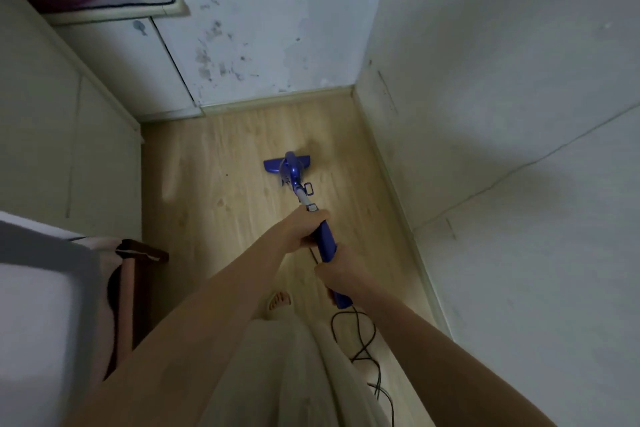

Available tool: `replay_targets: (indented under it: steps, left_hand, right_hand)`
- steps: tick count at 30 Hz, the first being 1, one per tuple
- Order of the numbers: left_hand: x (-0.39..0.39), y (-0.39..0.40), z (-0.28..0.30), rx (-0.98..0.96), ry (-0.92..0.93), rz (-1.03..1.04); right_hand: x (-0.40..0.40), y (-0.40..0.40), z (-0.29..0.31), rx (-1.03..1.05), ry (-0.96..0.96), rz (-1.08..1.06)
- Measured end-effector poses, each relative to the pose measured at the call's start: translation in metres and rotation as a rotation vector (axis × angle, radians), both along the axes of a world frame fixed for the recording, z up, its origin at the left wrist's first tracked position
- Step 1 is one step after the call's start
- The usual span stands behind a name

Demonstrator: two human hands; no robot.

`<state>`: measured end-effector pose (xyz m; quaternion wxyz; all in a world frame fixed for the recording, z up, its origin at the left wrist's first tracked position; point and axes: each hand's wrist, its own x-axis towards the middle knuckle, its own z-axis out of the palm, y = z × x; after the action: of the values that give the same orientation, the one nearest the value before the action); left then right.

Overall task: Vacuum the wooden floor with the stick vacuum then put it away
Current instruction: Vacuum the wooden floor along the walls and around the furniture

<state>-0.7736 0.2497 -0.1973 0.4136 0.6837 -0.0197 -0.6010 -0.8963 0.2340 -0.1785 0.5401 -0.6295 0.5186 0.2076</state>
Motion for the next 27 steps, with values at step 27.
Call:
replay_targets:
  steps: [27]
  left_hand:
    - [-0.137,0.031,0.055,0.037,0.231,0.111]
  right_hand:
    - [-0.140,0.010,0.085,-0.123,0.045,0.211]
